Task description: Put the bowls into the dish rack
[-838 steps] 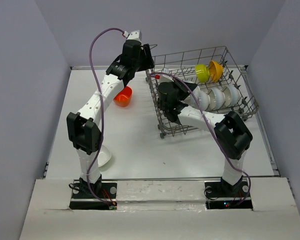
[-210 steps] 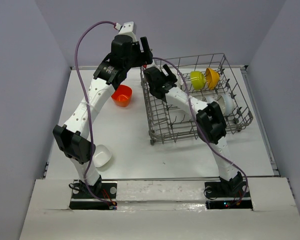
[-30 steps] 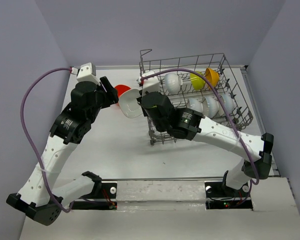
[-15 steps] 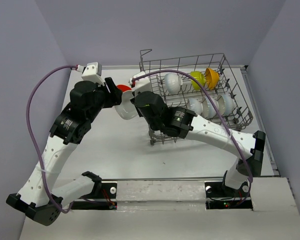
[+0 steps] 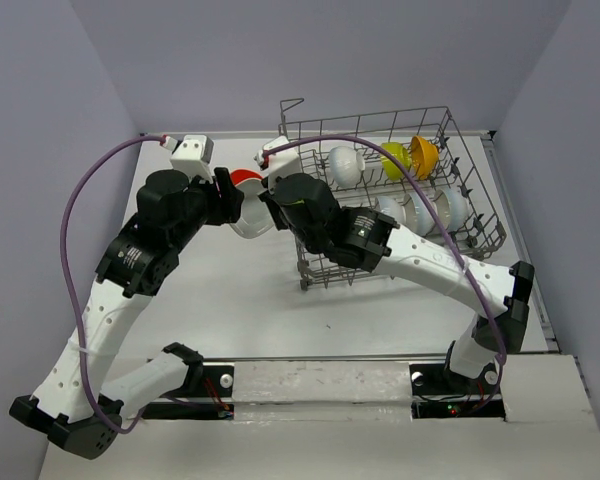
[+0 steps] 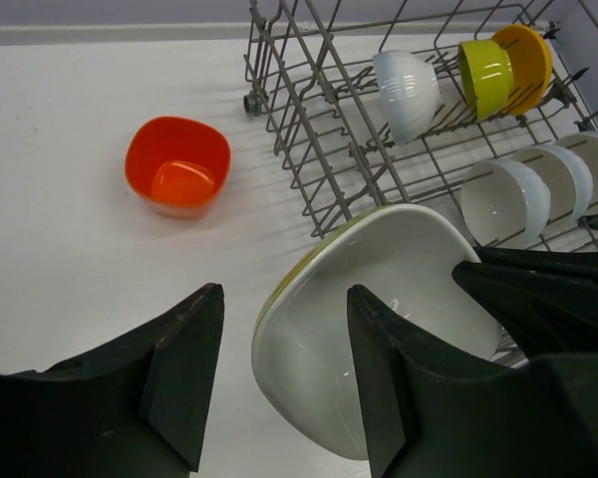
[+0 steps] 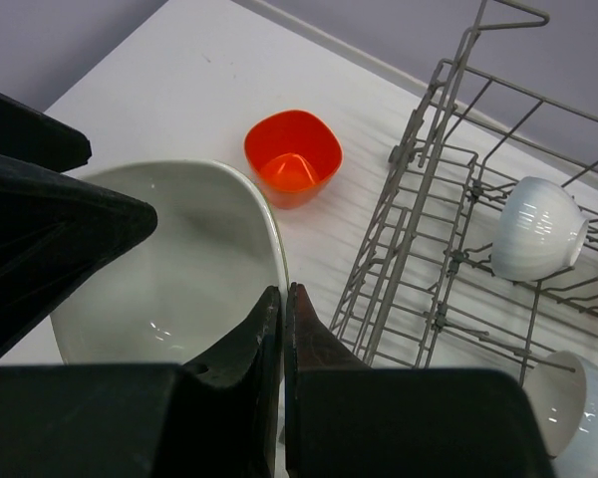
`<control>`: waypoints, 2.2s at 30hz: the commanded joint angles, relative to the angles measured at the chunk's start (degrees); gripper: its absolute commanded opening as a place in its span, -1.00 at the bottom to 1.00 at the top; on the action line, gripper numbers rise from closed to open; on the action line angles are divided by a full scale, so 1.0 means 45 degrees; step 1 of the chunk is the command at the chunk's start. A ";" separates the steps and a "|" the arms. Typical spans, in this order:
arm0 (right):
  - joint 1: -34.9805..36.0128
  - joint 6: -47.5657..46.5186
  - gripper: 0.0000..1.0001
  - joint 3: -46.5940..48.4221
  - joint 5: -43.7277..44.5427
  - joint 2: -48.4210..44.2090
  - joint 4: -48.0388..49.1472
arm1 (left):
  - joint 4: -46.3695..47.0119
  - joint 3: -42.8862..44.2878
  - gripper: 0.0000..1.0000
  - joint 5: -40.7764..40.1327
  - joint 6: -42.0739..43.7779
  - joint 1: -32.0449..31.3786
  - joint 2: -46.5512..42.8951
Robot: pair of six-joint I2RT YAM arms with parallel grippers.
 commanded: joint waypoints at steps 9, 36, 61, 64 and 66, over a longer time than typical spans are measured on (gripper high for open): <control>-0.0061 -0.0500 -0.98 0.0827 -0.1065 -0.0710 0.0538 | 0.0261 0.0084 0.17 0.0373 0.0886 0.0048 0.0047; -0.0315 -0.1789 -0.69 0.1706 -0.1476 0.0169 0.0635 | -0.0520 0.0962 -1.00 0.0803 0.0828 0.0048 0.0027; -0.0315 -0.3000 -0.14 0.0241 -0.4150 -0.2136 0.0424 | -0.1107 0.1412 -1.00 0.0431 0.0574 0.0068 0.0398; -0.0315 -0.2903 -0.22 -0.0089 -0.4873 -0.2175 -0.0007 | -0.1049 0.1431 -1.00 0.0450 0.0535 0.0048 0.0535; -0.0315 -0.2903 -0.23 -0.0537 -0.5205 -0.2253 -0.0126 | -0.0990 0.1470 -1.00 0.0470 0.0515 0.0048 0.0652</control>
